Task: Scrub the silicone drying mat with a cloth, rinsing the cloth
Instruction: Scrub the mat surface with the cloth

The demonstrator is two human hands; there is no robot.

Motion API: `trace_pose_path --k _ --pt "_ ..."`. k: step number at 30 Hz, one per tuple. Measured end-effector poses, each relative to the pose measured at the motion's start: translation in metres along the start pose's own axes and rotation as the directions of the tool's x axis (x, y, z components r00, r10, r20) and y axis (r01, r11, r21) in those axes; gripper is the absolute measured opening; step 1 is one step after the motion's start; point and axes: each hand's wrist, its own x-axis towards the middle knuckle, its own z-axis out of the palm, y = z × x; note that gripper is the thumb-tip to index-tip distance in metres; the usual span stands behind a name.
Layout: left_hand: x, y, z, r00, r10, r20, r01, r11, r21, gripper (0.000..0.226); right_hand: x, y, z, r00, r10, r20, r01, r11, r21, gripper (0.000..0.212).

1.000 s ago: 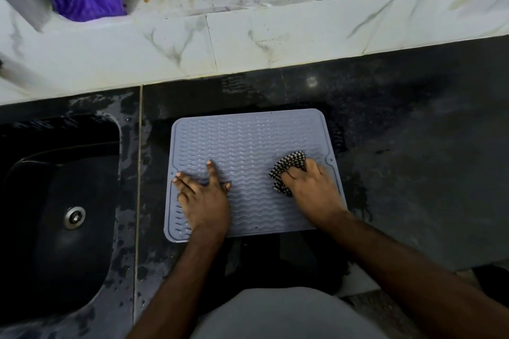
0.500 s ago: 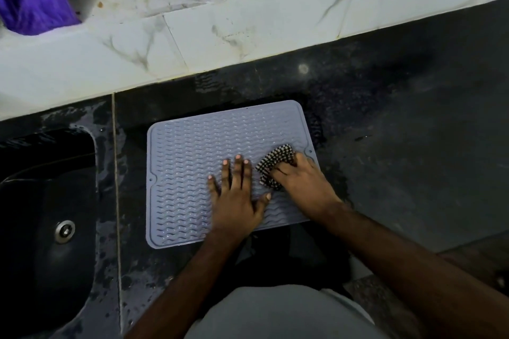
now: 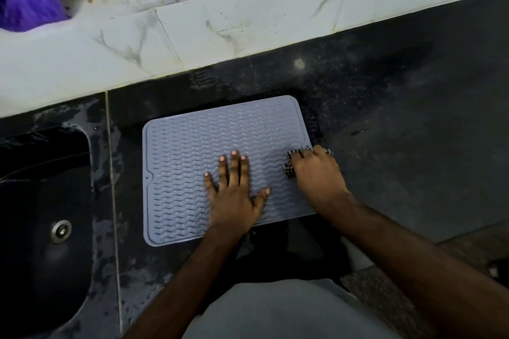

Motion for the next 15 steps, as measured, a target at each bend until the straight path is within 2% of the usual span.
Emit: trace_pose_path --k 4,11,13,15 --pt "0.0 0.001 -0.002 1.0 0.008 0.005 -0.008 1.0 -0.003 0.092 -0.002 0.0 -0.005 0.995 0.102 0.017 -0.103 0.994 0.029 0.027" --pt "0.002 -0.003 -0.005 1.0 0.022 0.006 -0.021 0.999 -0.042 0.094 -0.005 -0.012 -0.002 0.991 0.124 0.055 -0.125 0.992 0.025 0.033" --pt "0.004 -0.009 -0.009 0.999 0.044 -0.012 -0.045 0.995 -0.088 0.095 -0.009 -0.019 0.0 0.994 0.105 0.043 -0.106 0.994 0.037 0.033" --pt "0.0 -0.022 -0.014 0.995 0.047 -0.082 -0.063 0.977 -0.203 0.09 -0.012 -0.026 0.002 0.995 0.098 0.035 -0.101 0.993 0.068 0.035"
